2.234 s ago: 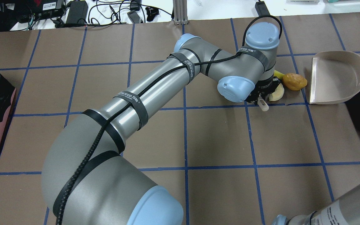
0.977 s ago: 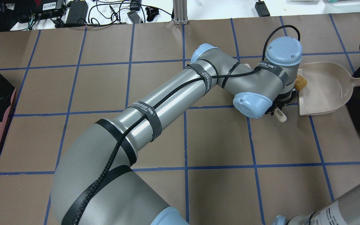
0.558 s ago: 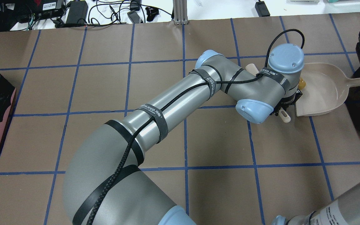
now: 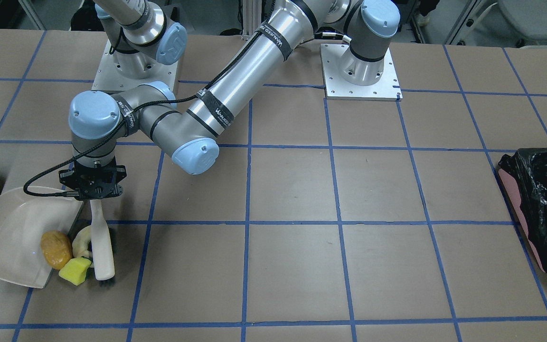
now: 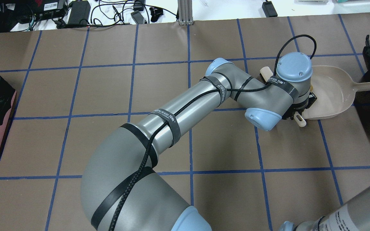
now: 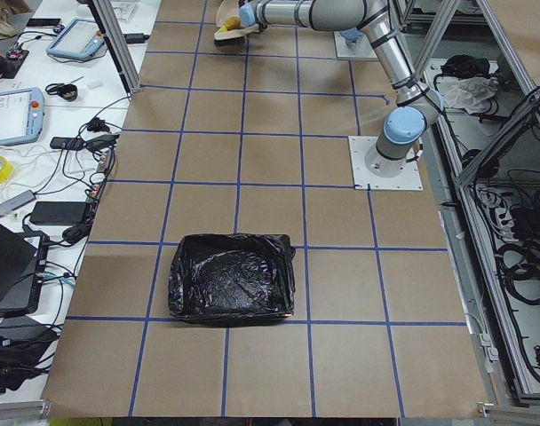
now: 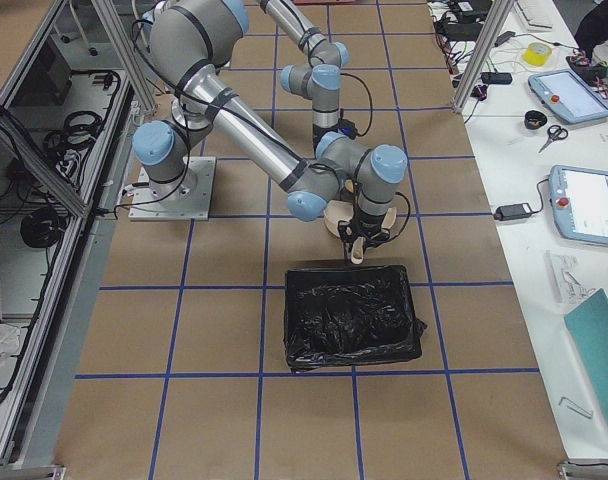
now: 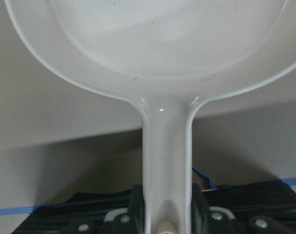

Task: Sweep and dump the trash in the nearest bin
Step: 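Sweep the trash with the brush into the dustpan held by the right gripper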

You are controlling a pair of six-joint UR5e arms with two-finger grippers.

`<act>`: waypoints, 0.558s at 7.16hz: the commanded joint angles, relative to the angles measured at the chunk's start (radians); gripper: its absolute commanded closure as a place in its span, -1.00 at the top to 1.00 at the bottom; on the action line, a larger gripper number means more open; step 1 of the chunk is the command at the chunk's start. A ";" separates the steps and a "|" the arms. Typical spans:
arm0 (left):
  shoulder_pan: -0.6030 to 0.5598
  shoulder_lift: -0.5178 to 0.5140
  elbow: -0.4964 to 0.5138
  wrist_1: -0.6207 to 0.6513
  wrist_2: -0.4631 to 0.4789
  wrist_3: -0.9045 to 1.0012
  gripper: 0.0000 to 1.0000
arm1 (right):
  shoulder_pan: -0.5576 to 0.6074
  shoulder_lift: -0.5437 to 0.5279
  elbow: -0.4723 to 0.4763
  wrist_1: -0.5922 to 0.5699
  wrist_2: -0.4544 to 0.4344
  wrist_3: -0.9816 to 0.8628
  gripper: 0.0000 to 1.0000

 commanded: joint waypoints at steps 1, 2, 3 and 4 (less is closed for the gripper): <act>-0.023 -0.066 0.102 0.007 -0.010 -0.043 -1.00 | 0.000 0.001 0.004 0.001 -0.001 0.004 -1.00; -0.040 -0.077 0.122 0.023 -0.036 -0.074 -1.00 | 0.000 -0.001 0.009 0.001 -0.001 0.021 -1.00; -0.060 -0.086 0.123 0.061 -0.036 -0.101 -1.00 | 0.000 -0.004 0.009 -0.001 -0.001 0.027 -1.00; -0.077 -0.085 0.128 0.069 -0.036 -0.124 -1.00 | 0.000 -0.004 0.012 -0.001 -0.001 0.059 -1.00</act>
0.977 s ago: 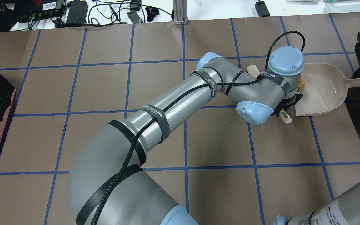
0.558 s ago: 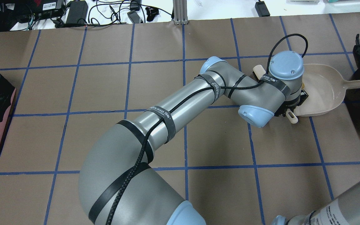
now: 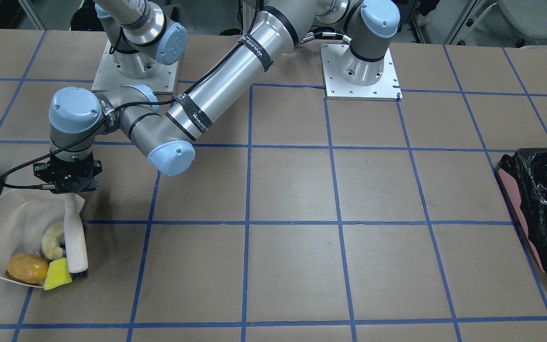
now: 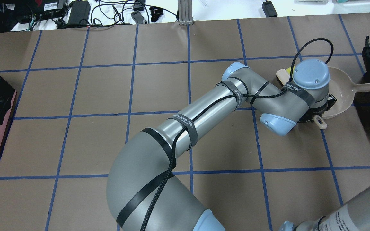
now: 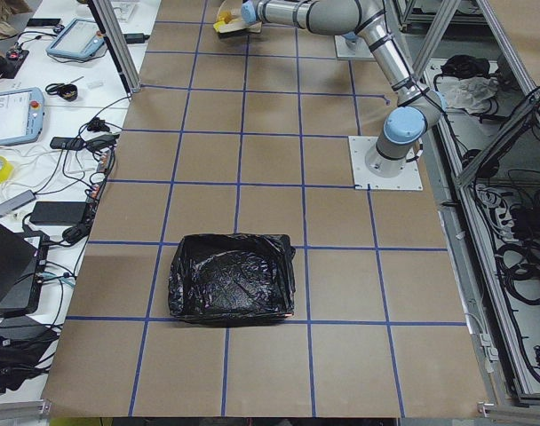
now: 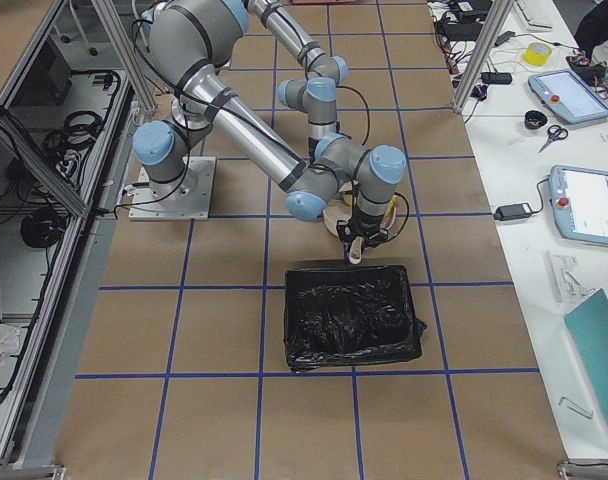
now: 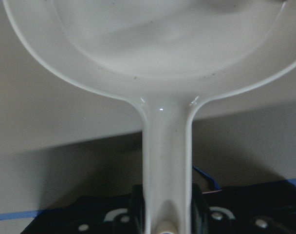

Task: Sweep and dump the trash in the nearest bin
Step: 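Sweep the trash with the brush into the dustpan held by the right gripper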

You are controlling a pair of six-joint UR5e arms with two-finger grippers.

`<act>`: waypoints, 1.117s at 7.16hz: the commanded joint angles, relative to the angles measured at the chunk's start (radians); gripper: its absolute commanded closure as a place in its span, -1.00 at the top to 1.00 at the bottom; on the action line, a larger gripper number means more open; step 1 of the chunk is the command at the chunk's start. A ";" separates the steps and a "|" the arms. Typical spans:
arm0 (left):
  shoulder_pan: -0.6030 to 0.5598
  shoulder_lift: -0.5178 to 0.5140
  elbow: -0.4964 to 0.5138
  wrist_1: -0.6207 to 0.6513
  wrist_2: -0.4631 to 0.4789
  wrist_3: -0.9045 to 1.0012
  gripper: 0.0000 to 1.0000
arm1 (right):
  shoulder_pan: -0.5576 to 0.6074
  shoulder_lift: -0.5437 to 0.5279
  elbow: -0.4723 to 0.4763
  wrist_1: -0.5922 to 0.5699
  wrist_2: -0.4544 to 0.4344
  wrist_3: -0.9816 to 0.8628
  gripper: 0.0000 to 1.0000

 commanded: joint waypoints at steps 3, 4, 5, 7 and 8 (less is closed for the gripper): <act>-0.063 -0.006 0.077 0.021 -0.003 -0.088 -1.00 | 0.000 0.003 0.011 -0.001 0.000 0.049 -1.00; -0.080 -0.006 0.080 0.021 -0.002 -0.097 -1.00 | 0.000 0.000 0.027 -0.001 0.002 0.067 -1.00; -0.094 -0.003 0.098 0.021 0.001 -0.122 -1.00 | 0.000 0.000 0.040 -0.002 0.002 0.078 -1.00; -0.099 0.012 0.092 0.019 0.001 -0.148 -1.00 | 0.000 0.002 0.040 -0.001 0.002 0.081 -1.00; -0.099 0.035 0.068 0.016 0.000 -0.122 -1.00 | 0.000 0.000 0.040 -0.001 0.009 0.081 -1.00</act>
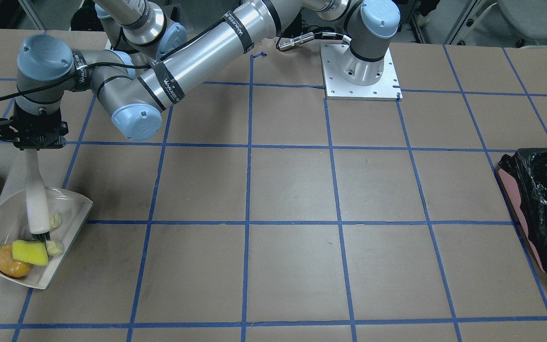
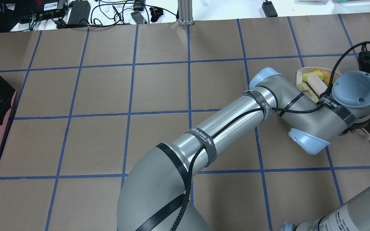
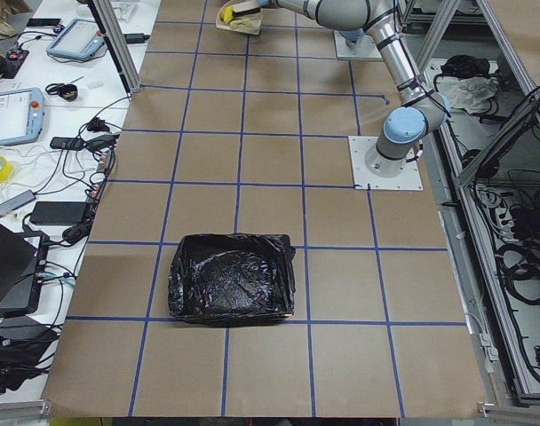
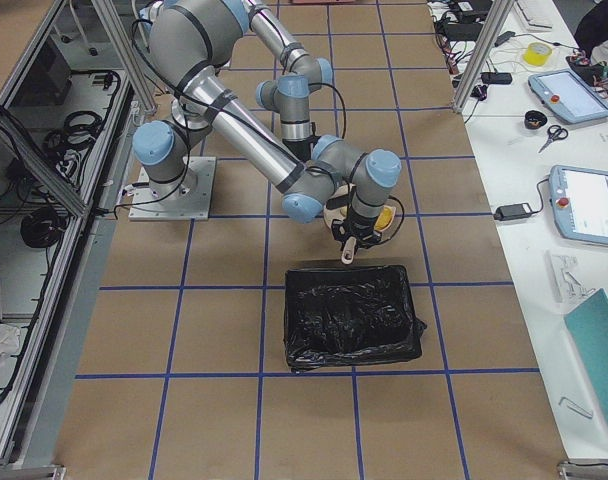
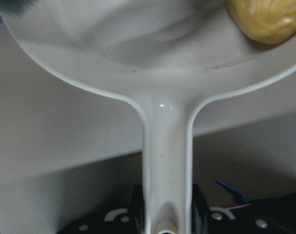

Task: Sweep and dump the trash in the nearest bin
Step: 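Pull the brush back toward the robot with the left gripper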

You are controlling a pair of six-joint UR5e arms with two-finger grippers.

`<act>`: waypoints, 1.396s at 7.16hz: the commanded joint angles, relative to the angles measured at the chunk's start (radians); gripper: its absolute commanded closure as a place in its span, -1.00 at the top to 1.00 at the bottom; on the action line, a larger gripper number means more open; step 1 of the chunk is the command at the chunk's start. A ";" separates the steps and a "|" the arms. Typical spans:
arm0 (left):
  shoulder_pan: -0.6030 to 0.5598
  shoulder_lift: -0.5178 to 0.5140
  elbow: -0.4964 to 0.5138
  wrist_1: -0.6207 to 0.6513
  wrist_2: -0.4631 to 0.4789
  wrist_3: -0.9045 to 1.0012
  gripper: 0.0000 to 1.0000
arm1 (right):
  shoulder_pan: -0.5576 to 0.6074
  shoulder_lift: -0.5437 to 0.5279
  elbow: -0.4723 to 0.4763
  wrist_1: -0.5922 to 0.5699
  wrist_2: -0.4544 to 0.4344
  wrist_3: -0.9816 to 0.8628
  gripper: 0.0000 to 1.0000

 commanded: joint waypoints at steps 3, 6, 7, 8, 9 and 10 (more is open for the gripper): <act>0.001 0.113 -0.113 -0.023 0.007 0.016 -1.00 | 0.000 -0.002 0.002 0.007 0.046 -0.007 -1.00; 0.029 0.201 -0.179 -0.166 0.054 0.069 -1.00 | 0.000 -0.007 0.002 0.011 0.046 -0.005 -1.00; 0.087 0.246 -0.183 -0.293 0.063 0.145 -1.00 | -0.005 -0.011 -0.001 0.011 0.061 -0.001 -1.00; 0.142 0.280 -0.214 -0.338 0.063 0.220 -1.00 | -0.011 -0.023 -0.004 0.016 0.113 0.001 -1.00; 0.200 0.321 -0.263 -0.390 0.086 0.302 -1.00 | -0.011 -0.062 -0.002 0.028 0.158 0.001 -1.00; 0.251 0.368 -0.321 -0.429 0.126 0.392 -1.00 | -0.017 -0.088 -0.002 0.101 0.210 0.001 -1.00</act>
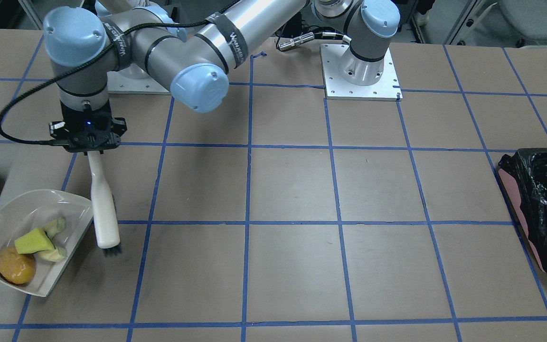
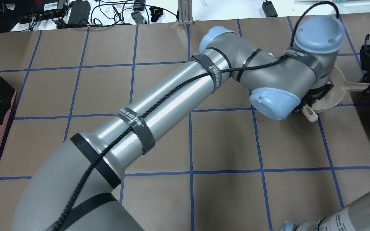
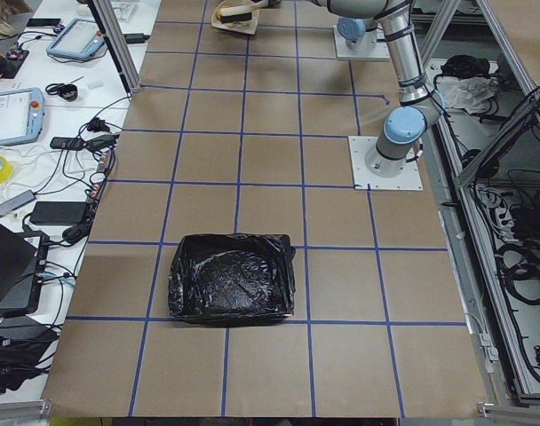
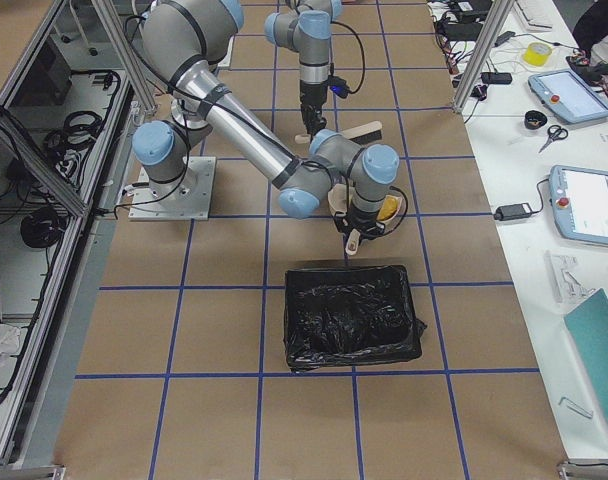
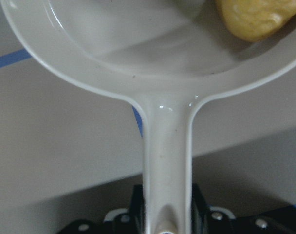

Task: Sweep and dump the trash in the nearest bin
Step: 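Pull the brush back toward the robot with the left gripper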

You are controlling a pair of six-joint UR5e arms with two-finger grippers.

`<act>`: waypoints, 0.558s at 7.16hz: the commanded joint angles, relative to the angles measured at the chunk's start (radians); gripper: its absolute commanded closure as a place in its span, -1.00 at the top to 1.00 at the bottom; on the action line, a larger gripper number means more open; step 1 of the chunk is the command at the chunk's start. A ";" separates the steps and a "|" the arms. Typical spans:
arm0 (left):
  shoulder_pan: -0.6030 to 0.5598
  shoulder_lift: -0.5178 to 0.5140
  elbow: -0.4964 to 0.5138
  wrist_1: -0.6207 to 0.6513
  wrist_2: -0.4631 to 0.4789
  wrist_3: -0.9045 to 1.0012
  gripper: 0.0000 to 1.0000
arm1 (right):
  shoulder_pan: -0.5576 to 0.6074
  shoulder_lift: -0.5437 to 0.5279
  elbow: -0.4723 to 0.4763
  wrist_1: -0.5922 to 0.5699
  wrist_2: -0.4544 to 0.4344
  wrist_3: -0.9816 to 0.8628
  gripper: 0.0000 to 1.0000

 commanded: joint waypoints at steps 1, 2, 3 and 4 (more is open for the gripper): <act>0.127 0.109 -0.119 -0.082 0.041 0.156 -1.00 | -0.030 -0.036 -0.005 0.069 0.090 0.000 -1.00; 0.187 0.168 -0.175 -0.136 0.041 0.250 -1.00 | -0.060 -0.042 -0.009 0.077 0.142 0.000 -1.00; 0.239 0.225 -0.234 -0.212 0.061 0.346 -1.00 | -0.076 -0.053 -0.014 0.101 0.191 -0.001 -1.00; 0.285 0.274 -0.301 -0.231 0.081 0.465 -1.00 | -0.078 -0.077 -0.025 0.155 0.230 -0.001 -1.00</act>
